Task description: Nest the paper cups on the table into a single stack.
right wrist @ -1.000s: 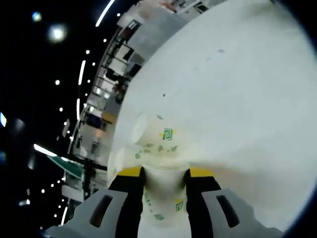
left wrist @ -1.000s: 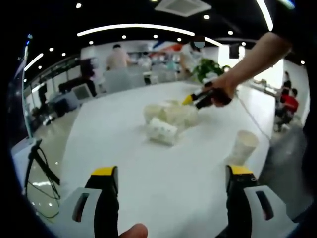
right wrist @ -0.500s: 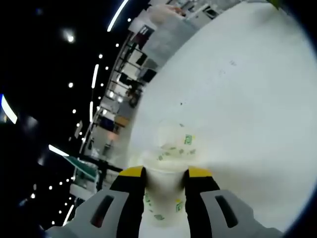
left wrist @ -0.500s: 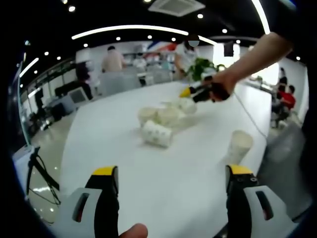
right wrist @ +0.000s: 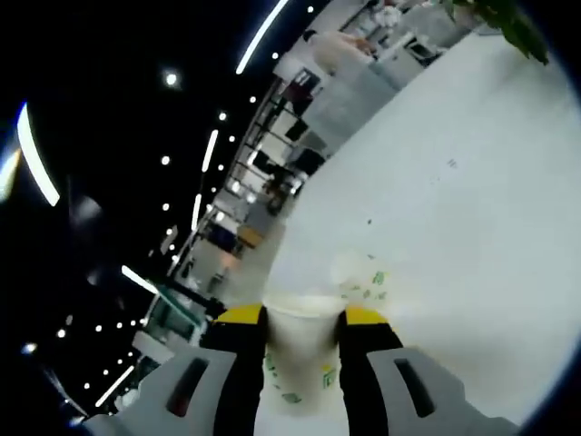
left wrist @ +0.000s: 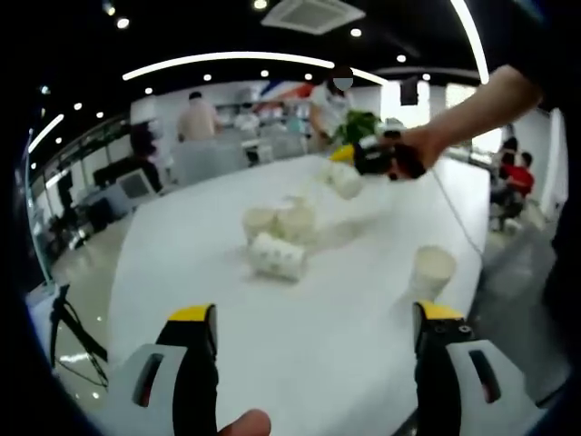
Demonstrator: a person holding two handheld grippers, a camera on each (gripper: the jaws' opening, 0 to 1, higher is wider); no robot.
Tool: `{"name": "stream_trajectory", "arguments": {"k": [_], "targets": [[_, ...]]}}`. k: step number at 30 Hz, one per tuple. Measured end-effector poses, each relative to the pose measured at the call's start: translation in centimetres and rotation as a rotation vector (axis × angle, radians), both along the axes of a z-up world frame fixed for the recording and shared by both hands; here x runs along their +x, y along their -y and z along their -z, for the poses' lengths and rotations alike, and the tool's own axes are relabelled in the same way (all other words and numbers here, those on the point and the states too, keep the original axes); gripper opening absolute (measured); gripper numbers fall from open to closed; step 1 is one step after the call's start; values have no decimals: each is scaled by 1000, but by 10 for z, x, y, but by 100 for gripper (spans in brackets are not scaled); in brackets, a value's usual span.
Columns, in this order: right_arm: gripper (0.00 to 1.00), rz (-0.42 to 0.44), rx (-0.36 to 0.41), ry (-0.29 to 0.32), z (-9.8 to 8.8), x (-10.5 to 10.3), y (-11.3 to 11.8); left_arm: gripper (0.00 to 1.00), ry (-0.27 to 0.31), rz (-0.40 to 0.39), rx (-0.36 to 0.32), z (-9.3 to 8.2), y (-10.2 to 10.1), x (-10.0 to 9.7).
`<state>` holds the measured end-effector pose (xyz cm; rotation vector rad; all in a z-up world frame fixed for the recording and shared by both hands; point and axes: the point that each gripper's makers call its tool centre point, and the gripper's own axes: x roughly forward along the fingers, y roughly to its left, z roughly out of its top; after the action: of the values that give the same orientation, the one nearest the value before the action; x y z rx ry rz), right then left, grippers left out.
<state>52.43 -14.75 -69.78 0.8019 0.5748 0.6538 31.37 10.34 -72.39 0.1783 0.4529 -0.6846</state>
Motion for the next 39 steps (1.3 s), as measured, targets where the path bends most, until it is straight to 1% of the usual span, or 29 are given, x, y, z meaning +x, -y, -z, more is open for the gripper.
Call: {"name": "stream_trajectory", "arguments": {"k": [2,4,5,6,7,9,10,11,13,16,21,25,29,33,34,37,39], "targets": [[28,2,12,7,-7,-4,2,89,0,7,1,-1,1,0],[28,7,15,77,-21,-5,2,89,3,17,1,-3,3,0],[28,0,10,73,-24,-8,2,89,1,24,2,-4,5,-1],[28,-5,5,92,-28,-10,2,89,4,31,4,-6,6,-1],[28,-13,1,138,-35,-12,1,88,7,41,8,-7,8,-2],[28,-19,13,175,-46,-17,0,89,10,51,10,-8,9,-1],[28,-21,18,184,-49,-19,0,89,11,54,10,-8,9,-1],[28,-22,26,208,-55,-21,0,89,13,54,9,-10,10,-1],[28,-33,23,239,-60,-25,0,89,14,56,5,-11,10,-1],[29,-44,8,263,-64,-32,1,89,15,62,1,-12,13,-2],[29,-45,34,321,-80,-49,5,88,17,84,3,-12,20,-6],[29,-40,56,352,-92,-58,7,88,15,93,-1,-11,23,-7],[29,-65,50,393,-102,-73,4,88,13,104,-3,-10,25,-9],[30,-67,82,432,-116,-87,2,88,12,110,-9,-11,25,-8],[30,-60,89,452,-119,-90,3,88,13,110,-10,-11,25,-8],[30,-67,109,464,-125,-102,-1,88,13,113,-9,-11,26,-9],[30,-80,107,478,-125,-108,-4,88,12,116,-7,-10,27,-10]]}}
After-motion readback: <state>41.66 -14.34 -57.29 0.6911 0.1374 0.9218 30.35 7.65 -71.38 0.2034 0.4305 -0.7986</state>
